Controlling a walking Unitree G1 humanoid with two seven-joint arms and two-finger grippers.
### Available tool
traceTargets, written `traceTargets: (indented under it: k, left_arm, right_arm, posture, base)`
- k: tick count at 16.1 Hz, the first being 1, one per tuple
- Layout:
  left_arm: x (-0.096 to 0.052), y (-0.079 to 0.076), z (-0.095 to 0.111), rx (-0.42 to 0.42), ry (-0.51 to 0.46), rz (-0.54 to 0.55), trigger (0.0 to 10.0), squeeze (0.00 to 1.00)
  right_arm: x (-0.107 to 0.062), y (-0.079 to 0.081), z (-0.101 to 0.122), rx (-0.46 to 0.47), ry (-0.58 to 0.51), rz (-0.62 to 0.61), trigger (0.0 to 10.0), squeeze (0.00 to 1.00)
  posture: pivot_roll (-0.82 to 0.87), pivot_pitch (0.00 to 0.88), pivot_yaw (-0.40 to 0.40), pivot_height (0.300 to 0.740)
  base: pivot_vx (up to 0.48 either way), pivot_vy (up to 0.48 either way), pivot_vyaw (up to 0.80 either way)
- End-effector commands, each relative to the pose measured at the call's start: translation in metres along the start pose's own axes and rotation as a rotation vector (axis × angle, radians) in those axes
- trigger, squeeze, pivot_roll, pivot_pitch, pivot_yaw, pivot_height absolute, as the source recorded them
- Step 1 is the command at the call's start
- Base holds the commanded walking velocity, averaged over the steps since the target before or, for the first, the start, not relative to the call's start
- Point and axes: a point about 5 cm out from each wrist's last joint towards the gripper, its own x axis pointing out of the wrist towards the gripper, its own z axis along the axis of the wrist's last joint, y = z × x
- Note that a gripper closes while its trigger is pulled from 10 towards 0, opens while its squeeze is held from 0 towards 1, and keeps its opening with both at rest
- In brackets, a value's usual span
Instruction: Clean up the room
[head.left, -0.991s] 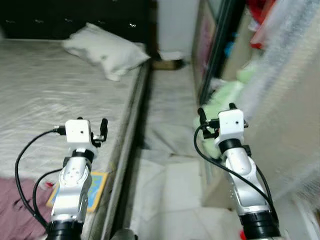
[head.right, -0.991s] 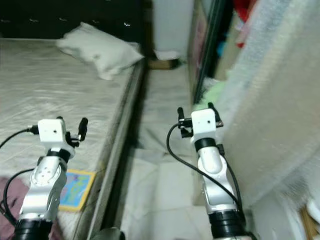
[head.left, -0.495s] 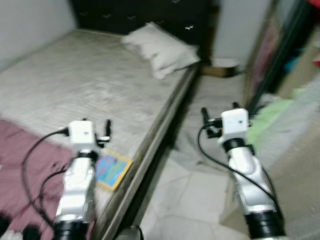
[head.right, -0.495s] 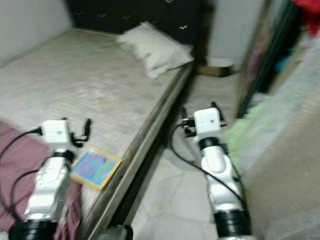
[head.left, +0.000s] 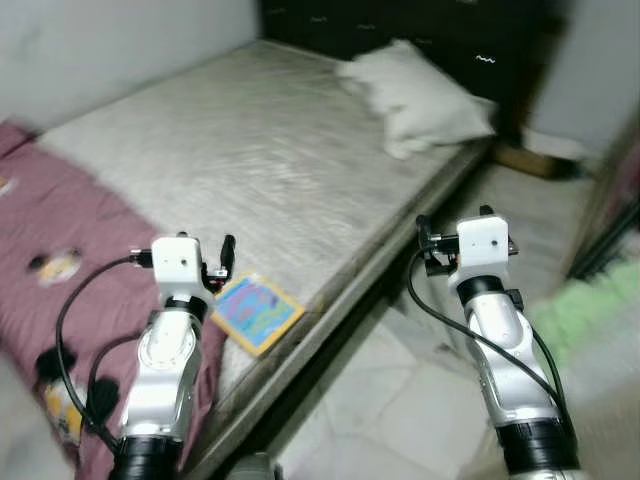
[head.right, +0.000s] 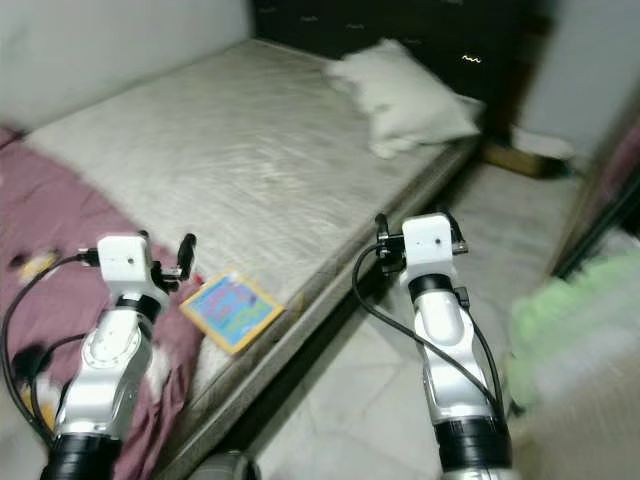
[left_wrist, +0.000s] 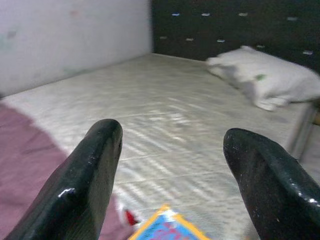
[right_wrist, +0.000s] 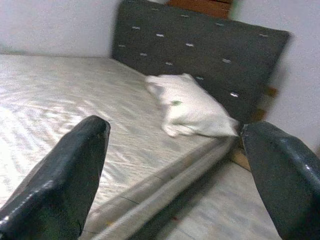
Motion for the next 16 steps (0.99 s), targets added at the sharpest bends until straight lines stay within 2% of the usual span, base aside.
traceTargets:
  k: [1,16]
  left_arm:
    - [-0.0004,0.0029,-0.0008,0.006,0.007,0.009,10.0,0.00]
    - [-0.0003,0.0013,-0.0026,0.015,0.011,0.001,10.0,0.00]
  right_arm:
    - [0.0014,0.0041,0.0032,0.007,-0.012,0.017,10.0,0.00]
    - [0.0007,0.0056,0.0019,0.005,-0.012,0.032,10.0,0.00]
  posture:
    - [0.00,0.000,-0.017,0.740]
    - [0.00,0.000,-0.018,0.740]
  base:
    - [0.000,0.000,0.80]
    - [0.000,0.000,0.80]
